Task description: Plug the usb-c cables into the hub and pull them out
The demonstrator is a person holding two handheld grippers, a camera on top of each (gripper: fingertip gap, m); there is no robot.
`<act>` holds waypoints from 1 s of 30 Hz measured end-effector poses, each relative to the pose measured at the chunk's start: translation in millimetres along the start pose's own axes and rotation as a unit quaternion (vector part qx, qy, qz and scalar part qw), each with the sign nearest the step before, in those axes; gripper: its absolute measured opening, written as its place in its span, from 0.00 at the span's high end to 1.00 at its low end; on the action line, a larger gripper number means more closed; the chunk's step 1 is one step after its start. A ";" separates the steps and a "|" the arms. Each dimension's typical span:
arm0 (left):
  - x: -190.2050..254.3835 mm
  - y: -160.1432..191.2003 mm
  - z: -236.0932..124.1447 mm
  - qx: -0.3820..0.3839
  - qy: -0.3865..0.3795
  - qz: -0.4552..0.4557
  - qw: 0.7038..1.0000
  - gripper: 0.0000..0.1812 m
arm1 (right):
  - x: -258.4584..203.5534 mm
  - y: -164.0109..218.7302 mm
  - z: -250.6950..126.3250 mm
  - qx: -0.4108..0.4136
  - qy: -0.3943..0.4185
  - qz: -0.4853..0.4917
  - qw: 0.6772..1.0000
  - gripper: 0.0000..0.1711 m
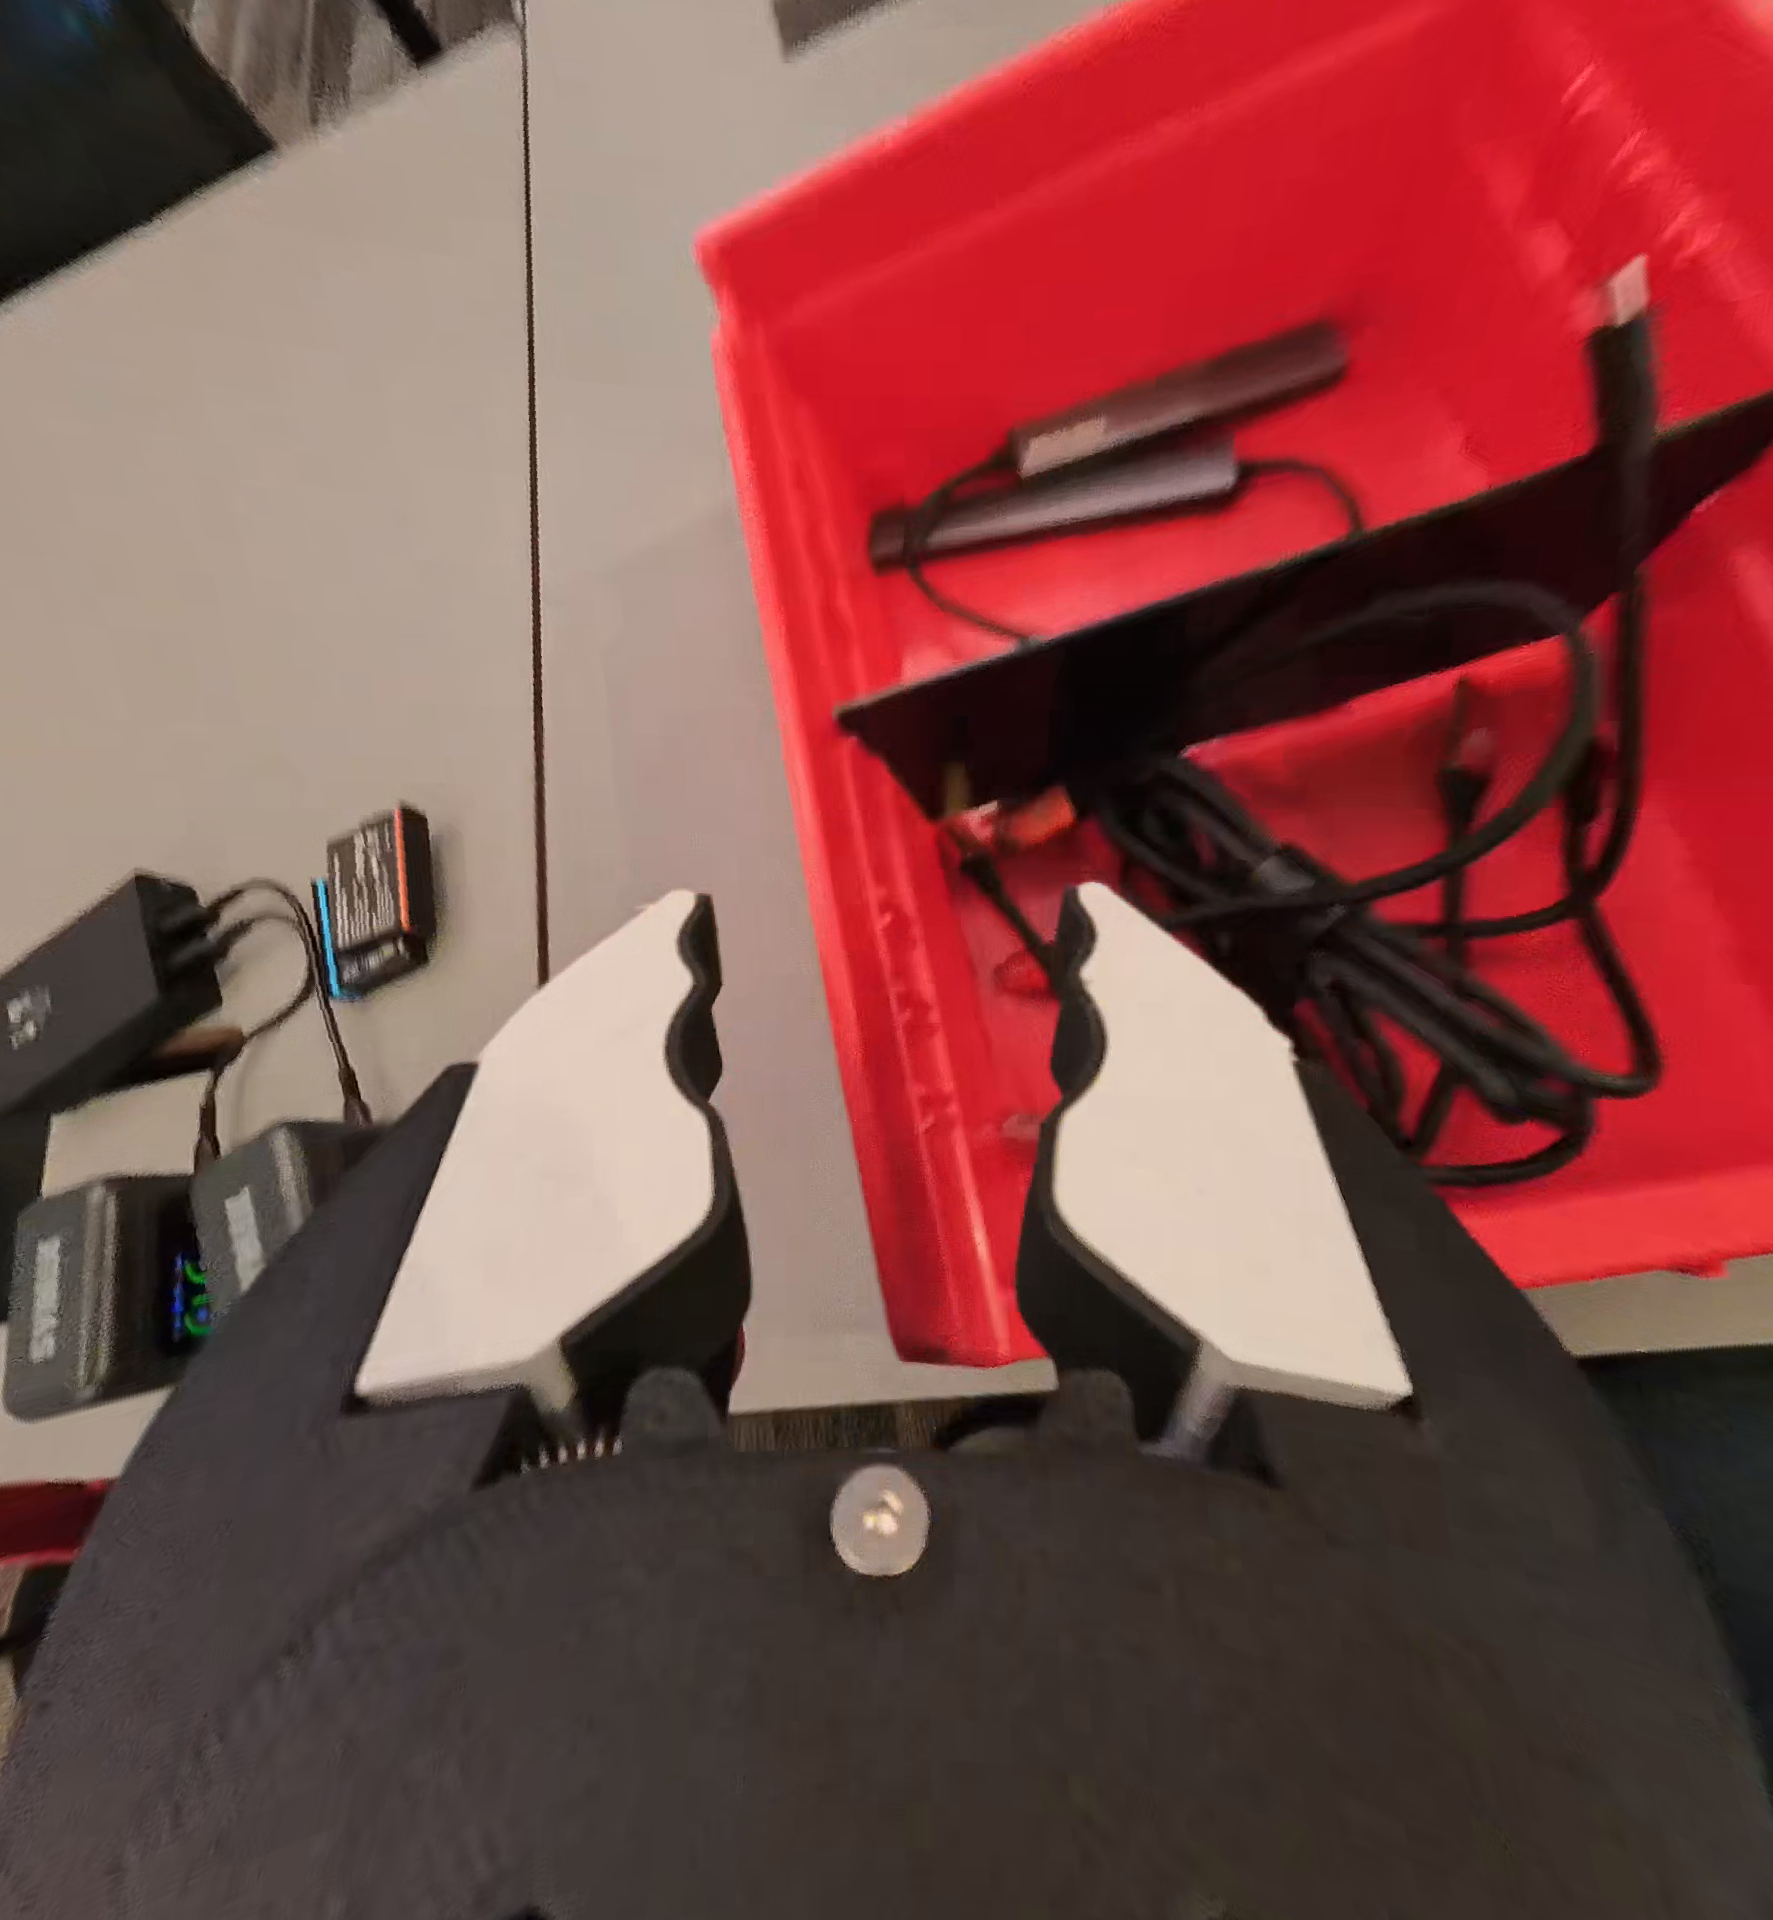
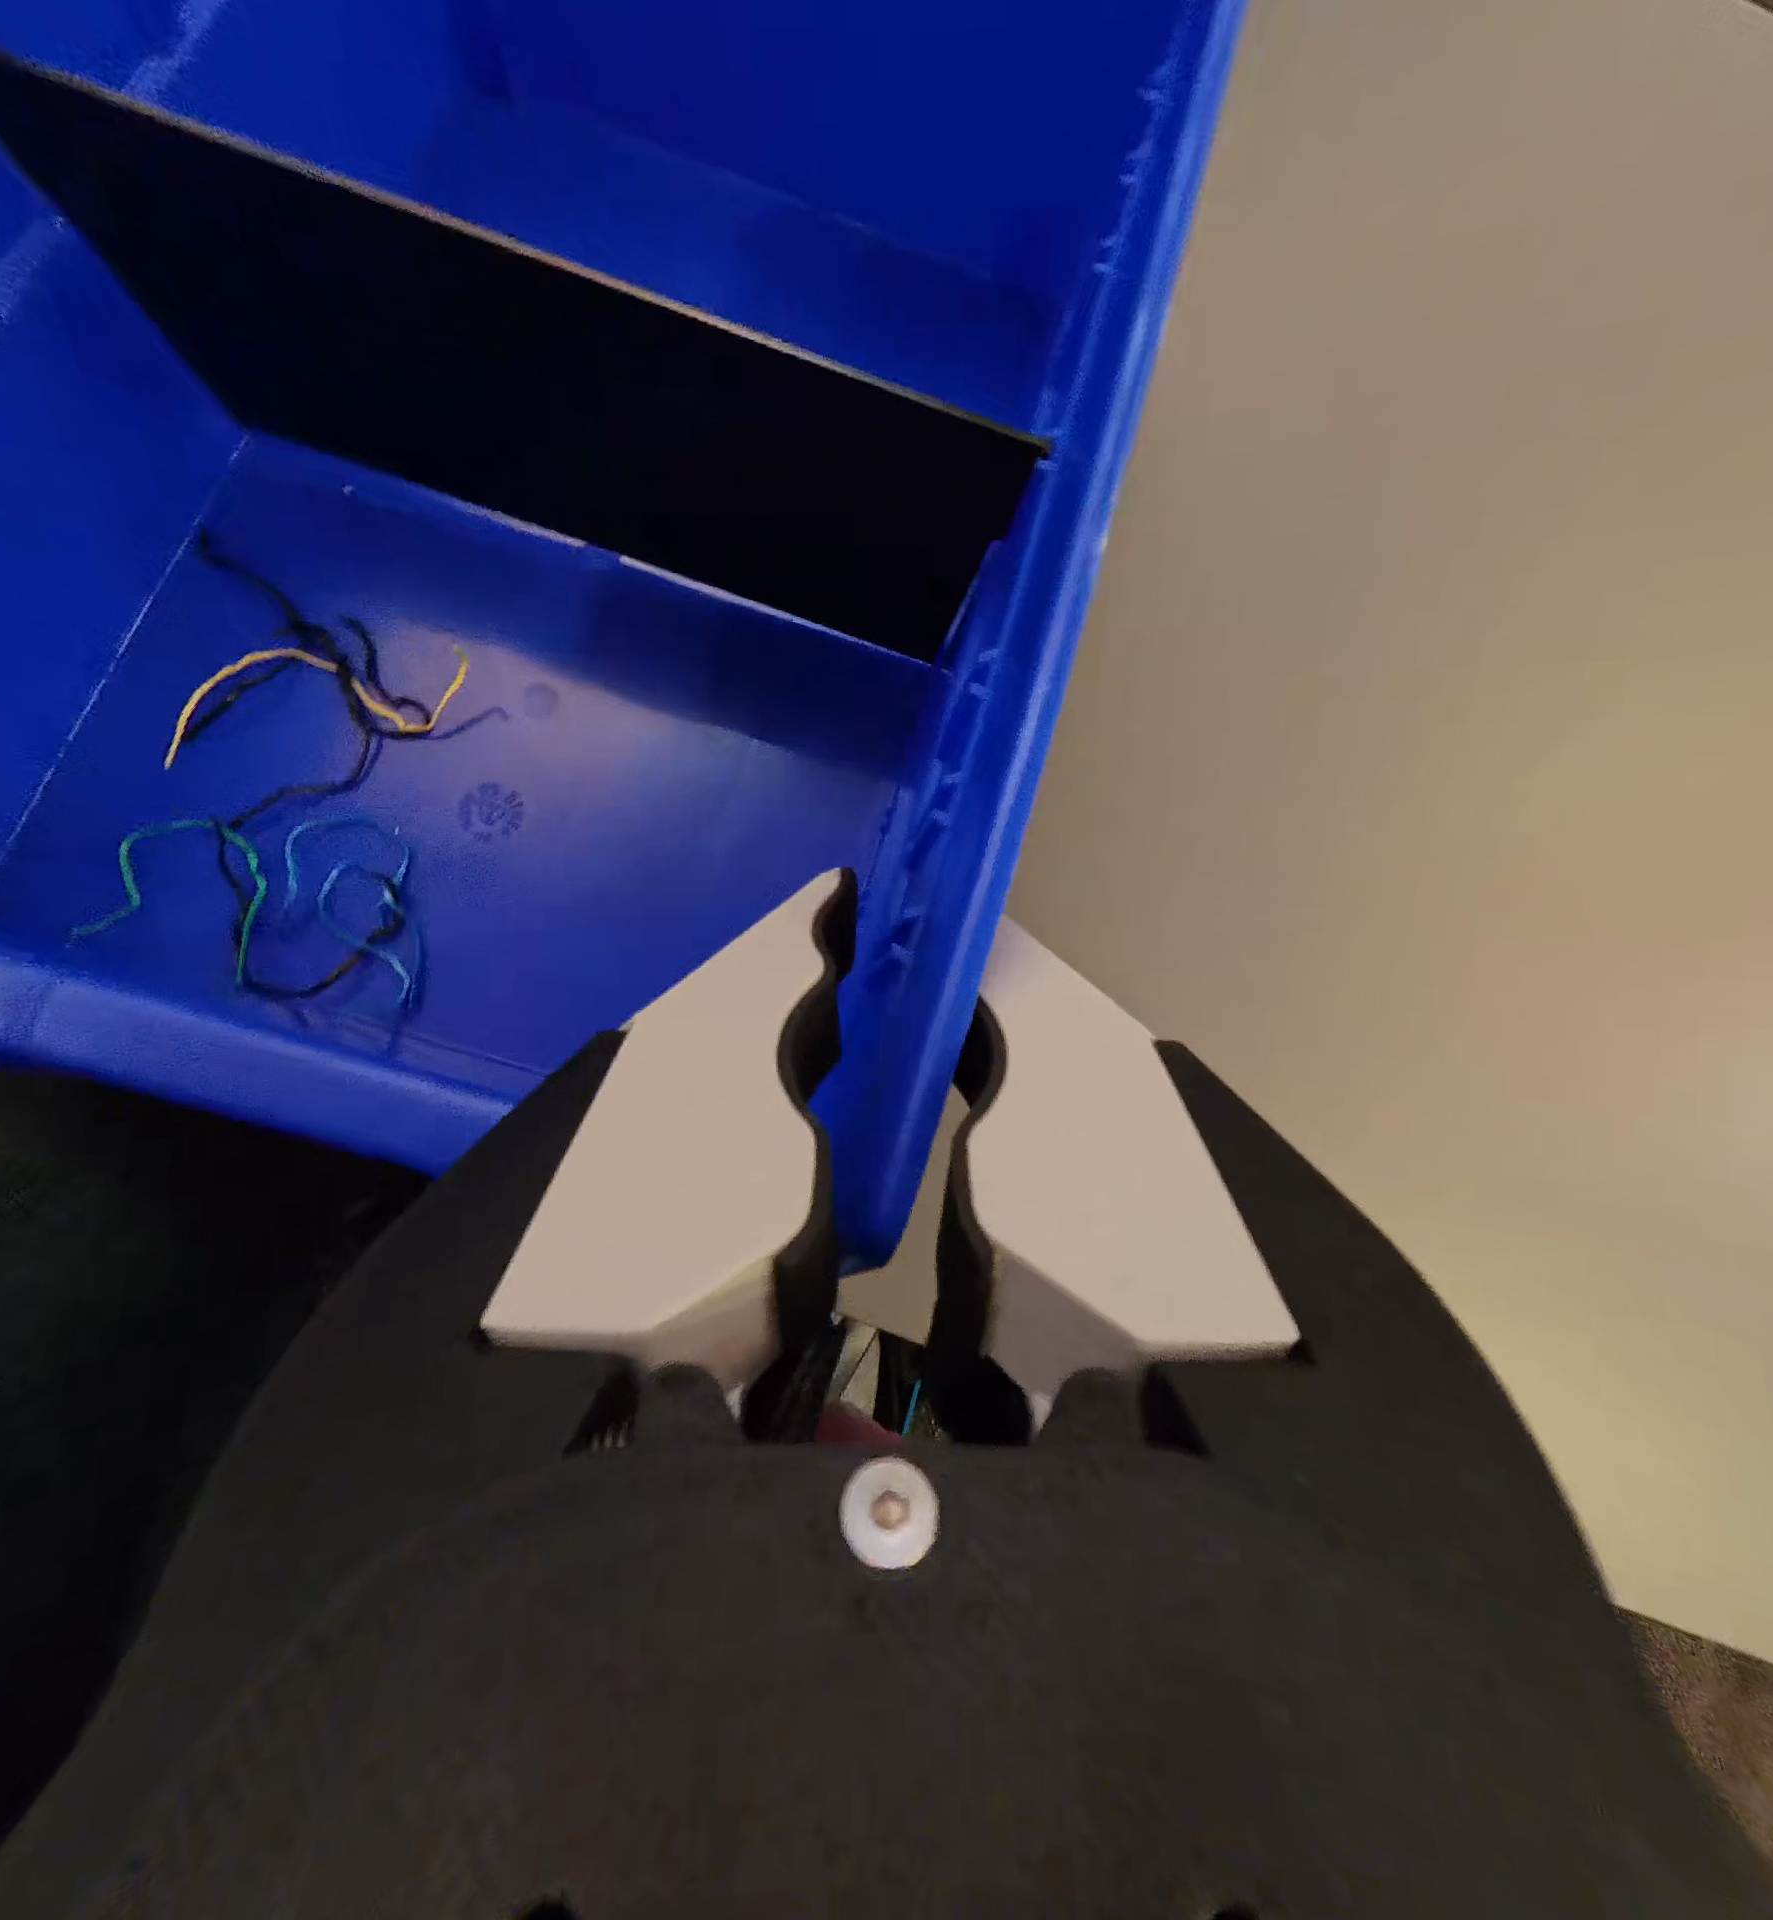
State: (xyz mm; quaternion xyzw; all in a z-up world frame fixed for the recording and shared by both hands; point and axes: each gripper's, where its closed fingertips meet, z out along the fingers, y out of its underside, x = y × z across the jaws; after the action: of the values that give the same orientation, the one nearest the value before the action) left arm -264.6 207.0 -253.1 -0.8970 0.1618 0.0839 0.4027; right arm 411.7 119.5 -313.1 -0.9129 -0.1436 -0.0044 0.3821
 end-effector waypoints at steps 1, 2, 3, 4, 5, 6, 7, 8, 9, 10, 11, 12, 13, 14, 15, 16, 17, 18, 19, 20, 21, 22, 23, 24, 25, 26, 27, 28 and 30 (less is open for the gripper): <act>-2.7 11.2 5.9 -0.016 -0.001 -0.002 1.000 0.66 | 1.9 -1.2 0.5 0.004 -0.003 0.003 1.000 0.97; -2.9 21.9 11.2 -0.033 0.005 -0.004 0.999 0.66 | 3.6 -2.0 1.4 0.007 -0.006 0.004 1.000 0.98; -3.4 31.3 15.5 -0.047 0.007 -0.010 0.999 0.66 | 3.6 -2.4 2.4 0.008 -0.013 0.003 1.000 0.98; -4.4 38.8 18.8 -0.056 0.007 -0.014 0.998 0.67 | 3.6 -3.5 3.2 0.011 -0.019 0.005 1.000 0.98; -3.7 44.9 21.1 -0.063 0.012 -0.014 0.998 0.75 | 4.7 -4.0 4.0 0.012 -0.022 0.008 1.000 0.98; -2.3 49.3 23.2 -0.069 0.017 -0.014 0.997 0.79 | 6.1 -4.3 4.6 0.013 -0.021 0.006 1.000 0.98; -1.1 52.6 25.5 -0.073 0.022 -0.014 0.997 0.82 | 7.0 -4.4 4.8 0.013 -0.023 0.005 1.000 0.98; 2.2 53.6 27.3 -0.071 0.033 -0.014 0.997 0.84 | 8.4 -4.6 5.0 0.013 -0.026 0.008 1.000 0.98; 1.3 53.0 28.4 -0.067 0.034 -0.023 0.997 0.86 | 11.0 -4.4 5.3 0.013 -0.026 0.010 1.000 0.98; 0.6 52.6 28.8 -0.066 0.040 -0.031 0.996 0.88 | 14.1 -3.8 5.2 0.013 -0.025 0.011 1.000 0.98; 0.1 52.1 29.4 -0.063 0.050 -0.040 0.996 0.90 | 16.7 -3.1 4.9 0.012 -0.027 0.014 0.999 0.98; -1.8 52.5 30.2 -0.062 0.055 -0.049 0.995 0.93 | 20.6 -2.2 4.4 0.012 -0.026 0.019 0.999 0.98; -5.7 53.6 31.2 -0.062 0.053 -0.052 0.995 0.95 | 25.4 -0.8 3.9 0.012 -0.023 0.023 0.999 0.98; -9.5 54.8 31.7 -0.062 0.053 -0.050 0.995 0.95 | 29.9 0.7 2.9 0.012 -0.021 0.027 0.999 0.99; -12.7 56.2 31.8 -0.064 0.058 -0.054 0.995 0.95 | 35.2 2.7 1.8 0.012 -0.017 0.031 0.999 0.99; -16.4 57.1 31.8 -0.065 0.063 -0.069 0.994 0.96 | 41.3 4.9 0.7 0.012 -0.010 0.035 0.999 0.99; -21.1 59.0 32.3 -0.066 0.065 -0.078 0.993 0.96 | 47.5 7.3 -0.5 0.012 -0.005 0.040 0.999 0.98; -26.5 61.1 33.0 -0.067 0.063 -0.083 0.992 0.96 | 54.2 9.8 -1.9 0.012 0.002 0.045 0.999 0.98; -30.9 62.6 33.4 -0.066 0.064 -0.090 0.992 0.96 | 61.9 12.5 -3.4 0.012 0.011 0.050 0.999 0.98; -34.6 63.8 33.6 -0.065 0.066 -0.099 0.991 0.96 | 69.6 15.5 -5.0 0.012 0.019 0.058 0.998 0.98; -38.2 65.1 34.0 -0.063 0.065 -0.106 0.990 0.97 | 77.5 18.6 -6.7 0.012 0.027 0.067 0.997 0.99; -41.7 66.4 34.6 -0.062 0.062 -0.110 0.990 0.97 | 85.8 21.8 -8.6 0.012 0.038 0.075 0.996 0.98; -44.7 67.3 34.7 -0.060 0.060 -0.116 0.990 0.97 | 94.1 25.2 -10.7 0.012 0.049 0.084 0.995 0.99; -48.1 68.0 35.2 -0.058 0.057 -0.124 0.989 0.97 | 102.3 28.8 -13.2 0.012 0.061 0.094 0.994 0.99; -51.7 68.9 35.8 -0.056 0.052 -0.130 0.989 0.97 | 110.0 32.6 -15.9 0.011 0.073 0.104 0.992 0.98; -54.8 69.8 36.6 -0.055 0.050 -0.134 0.988 0.97 | 117.3 36.5 -18.7 0.010 0.085 0.112 0.990 0.99; -58.0 70.4 37.3 -0.053 0.048 -0.140 0.988 0.97 | 124.7 40.7 -21.7 0.009 0.097 0.122 0.988 0.99; -61.9 71.1 38.2 -0.053 0.042 -0.143 0.987 0.97 | 131.4 44.9 -24.7 0.007 0.109 0.132 0.985 0.99; -67.4 71.9 39.7 -0.053 0.035 -0.144 0.988 0.97 | 141.5 51.3 -29.6 0.004 0.125 0.145 0.981 0.99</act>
State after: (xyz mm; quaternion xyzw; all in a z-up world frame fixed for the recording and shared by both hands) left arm -354.0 207.0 -310.5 -0.9334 0.0407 0.0018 0.3564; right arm 563.9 101.3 -311.2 -0.9149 0.0392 -0.0626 0.3969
